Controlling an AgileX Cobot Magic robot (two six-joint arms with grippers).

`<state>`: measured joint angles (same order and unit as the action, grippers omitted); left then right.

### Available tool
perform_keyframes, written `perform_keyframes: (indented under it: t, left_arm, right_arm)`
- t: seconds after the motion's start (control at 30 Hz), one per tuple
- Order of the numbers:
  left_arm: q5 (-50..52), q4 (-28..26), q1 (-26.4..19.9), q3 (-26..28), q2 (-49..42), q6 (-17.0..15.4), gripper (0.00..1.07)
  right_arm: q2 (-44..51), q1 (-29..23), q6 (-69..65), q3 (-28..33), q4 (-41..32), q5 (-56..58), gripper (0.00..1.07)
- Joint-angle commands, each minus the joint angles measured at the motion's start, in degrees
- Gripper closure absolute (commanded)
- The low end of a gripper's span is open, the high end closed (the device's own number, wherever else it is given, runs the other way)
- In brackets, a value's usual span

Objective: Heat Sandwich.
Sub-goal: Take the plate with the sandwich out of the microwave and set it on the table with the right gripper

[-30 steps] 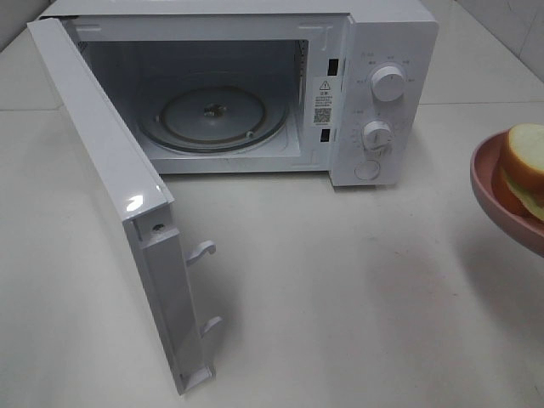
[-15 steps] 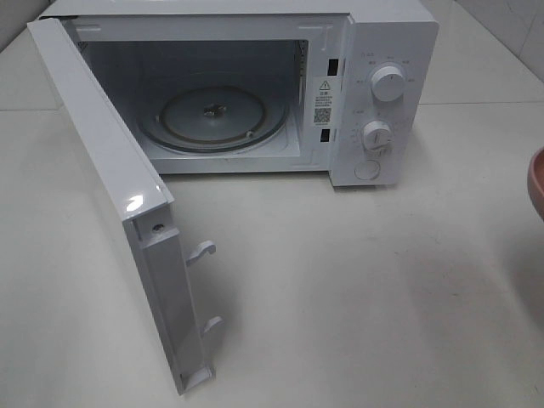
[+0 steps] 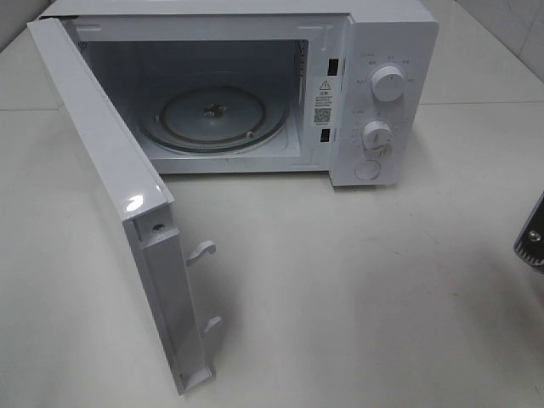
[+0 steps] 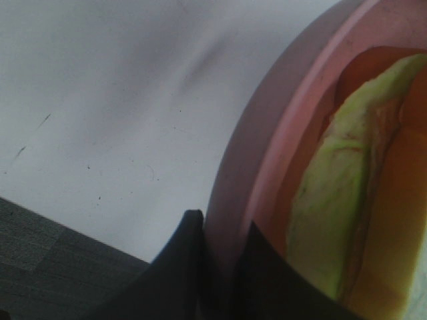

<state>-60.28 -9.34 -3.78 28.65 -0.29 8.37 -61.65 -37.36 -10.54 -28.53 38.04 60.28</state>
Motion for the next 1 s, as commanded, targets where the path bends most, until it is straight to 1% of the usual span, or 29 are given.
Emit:
perform_keyframes:
  t: [0.03, 0.07, 0.2, 0.23, 0.37, 0.73, 0.87, 1.0]
  left_arm:
    - [0.74, 0.0, -0.17, -0.17, -1.6, -0.17, 0.03]
    - [0.74, 0.0, -0.17, -0.17, -1.6, -0.17, 0.03]
    - [0.74, 0.0, -0.17, -0.17, -1.6, -0.17, 0.03]
    - [0.74, 0.0, -0.17, -0.17, -1.6, -0.17, 0.03]
    - [0.74, 0.0, -0.17, -0.17, -1.6, -0.17, 0.03]
    - [0.74, 0.0, -0.17, -0.17, -1.6, -0.17, 0.03]
    - [0.74, 0.0, -0.17, -0.17, -1.6, -0.17, 0.03]
    - [0.74, 0.0, -0.17, -0.17, -1.6, -0.17, 0.03]
  right_arm:
    - [-3.67, -0.11, -6.36, -0.17, 3.78, -0.52, 1.07]
    - [-3.67, -0.11, -6.36, -0.17, 3.78, -0.52, 1.07]
    - [-9.45, -0.11, -18.28, -0.92, 7.45, -1.89, 1.07]
    - [-9.45, -0.11, -18.28, -0.92, 7.45, -1.89, 1.07]
    - [-13.75, 0.06, -27.39, -3.67, 10.66, -1.55, 1.07]
    - [-22.17, 0.06, -31.97, -8.82, 12.49, -1.03, 1.07]
    - [-25.04, 2.12, -32.31, -10.31, 12.43, -1.72, 1.07]
    - [-27.39, 5.39, -32.37, -11.75, 12.55, -3.72, 1.07]
